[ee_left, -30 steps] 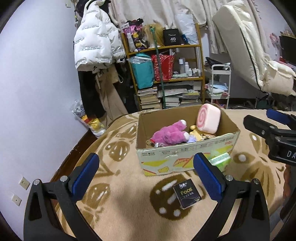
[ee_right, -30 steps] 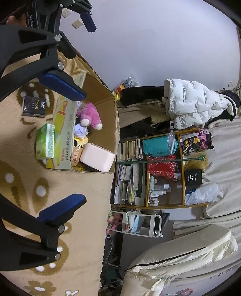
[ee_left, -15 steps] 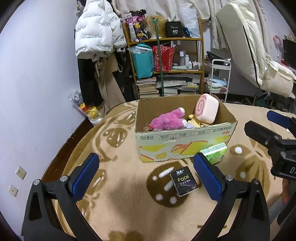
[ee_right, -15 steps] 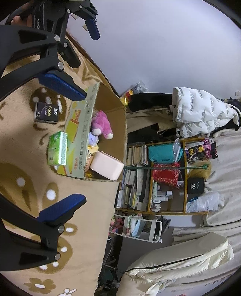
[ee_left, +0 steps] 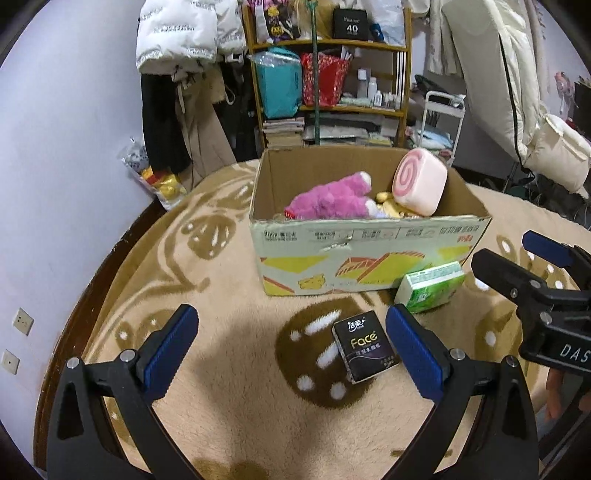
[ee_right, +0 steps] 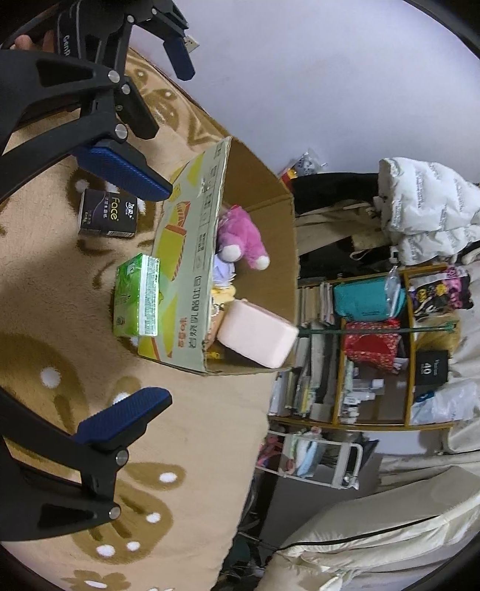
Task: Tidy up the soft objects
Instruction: 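Withdraw both grippers and move toward the tissue packs beside the box, then grasp the black Face tissue pack with the left gripper while the right grasps the green tissue pack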
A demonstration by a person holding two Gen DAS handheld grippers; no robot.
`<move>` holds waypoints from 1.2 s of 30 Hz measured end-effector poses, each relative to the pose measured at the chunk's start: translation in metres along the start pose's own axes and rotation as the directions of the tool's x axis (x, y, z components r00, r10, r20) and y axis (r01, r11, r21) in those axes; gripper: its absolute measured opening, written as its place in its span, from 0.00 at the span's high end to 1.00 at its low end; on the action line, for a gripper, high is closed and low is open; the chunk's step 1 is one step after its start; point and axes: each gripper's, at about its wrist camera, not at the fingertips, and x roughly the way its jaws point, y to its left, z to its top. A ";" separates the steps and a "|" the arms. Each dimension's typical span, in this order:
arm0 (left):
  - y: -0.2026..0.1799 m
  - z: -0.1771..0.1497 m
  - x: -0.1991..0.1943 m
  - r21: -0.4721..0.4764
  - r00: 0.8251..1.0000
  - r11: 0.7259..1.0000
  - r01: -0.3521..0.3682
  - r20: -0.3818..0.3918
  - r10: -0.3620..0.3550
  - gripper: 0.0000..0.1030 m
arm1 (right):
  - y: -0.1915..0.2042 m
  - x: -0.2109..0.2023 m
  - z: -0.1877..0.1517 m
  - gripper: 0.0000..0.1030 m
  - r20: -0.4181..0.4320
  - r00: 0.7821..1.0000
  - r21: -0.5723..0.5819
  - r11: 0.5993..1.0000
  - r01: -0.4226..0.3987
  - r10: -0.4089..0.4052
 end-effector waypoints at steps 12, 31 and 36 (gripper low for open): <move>0.003 -0.001 0.031 -0.022 0.997 1.000 0.012 -0.071 -0.013 0.02 | -0.006 0.028 0.001 0.00 -0.057 0.998 0.030 1.000 0.005 -0.003; -0.012 -0.008 0.065 -0.005 0.988 0.997 0.074 -0.137 -0.074 0.02 | -0.032 0.070 -0.004 0.00 -0.185 0.982 0.162 0.987 -0.009 0.040; -0.017 -0.011 0.075 0.004 0.984 0.996 0.093 -0.156 -0.091 0.02 | -0.033 0.079 -0.007 0.00 -0.213 0.976 0.180 0.984 -0.010 0.049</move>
